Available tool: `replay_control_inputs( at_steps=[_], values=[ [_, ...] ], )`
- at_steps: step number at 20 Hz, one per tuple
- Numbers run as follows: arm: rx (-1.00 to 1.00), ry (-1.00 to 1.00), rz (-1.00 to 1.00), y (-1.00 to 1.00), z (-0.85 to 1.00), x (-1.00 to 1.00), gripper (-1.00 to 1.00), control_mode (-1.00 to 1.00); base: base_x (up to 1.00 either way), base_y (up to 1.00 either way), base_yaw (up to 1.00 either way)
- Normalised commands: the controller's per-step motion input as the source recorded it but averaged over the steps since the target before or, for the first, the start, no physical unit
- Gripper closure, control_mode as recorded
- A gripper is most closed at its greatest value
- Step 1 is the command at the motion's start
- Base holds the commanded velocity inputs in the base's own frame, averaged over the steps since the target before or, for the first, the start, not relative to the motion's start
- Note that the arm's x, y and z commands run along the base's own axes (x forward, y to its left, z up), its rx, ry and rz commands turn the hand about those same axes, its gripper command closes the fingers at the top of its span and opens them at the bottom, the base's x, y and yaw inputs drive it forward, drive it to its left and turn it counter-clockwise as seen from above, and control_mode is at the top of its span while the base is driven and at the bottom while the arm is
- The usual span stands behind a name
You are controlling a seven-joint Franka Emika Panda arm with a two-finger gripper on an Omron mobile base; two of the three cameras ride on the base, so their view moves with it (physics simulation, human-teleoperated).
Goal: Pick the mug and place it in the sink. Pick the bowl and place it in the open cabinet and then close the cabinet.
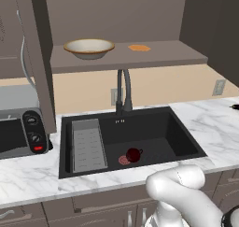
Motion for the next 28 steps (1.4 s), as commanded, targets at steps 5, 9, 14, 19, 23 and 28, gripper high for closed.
replay_control_inputs(
  at_steps=[5, 9, 14, 19, 23, 28],
  values=[
    [0.0, -0.04, 0.0, 0.79, 0.15, -0.26, -1.0, -1.0, 0.0, 0.0, 0.0],
    [0.0, -0.16, -0.05, 0.96, 0.42, -0.98, -1.0, -1.0, 0.0, 0.0, 0.0],
    [0.0, -0.11, -0.15, 1.0, 0.38, -0.39, -1.0, -1.0, 0.0, 0.0, 0.0],
    [-0.06, -0.07, -0.21, 1.0, 0.28, 0.25, -1.0, -1.0, 0.0, 0.0, 0.0],
    [-0.02, 0.0, -0.19, 1.0, 0.03, 0.59, -1.0, -1.0, 0.0, 0.0, 0.0],
    [0.0, -0.02, -0.18, 1.0, 0.0, 0.57, -1.0, -1.0, 0.0, 0.0, 0.0]
  ],
)
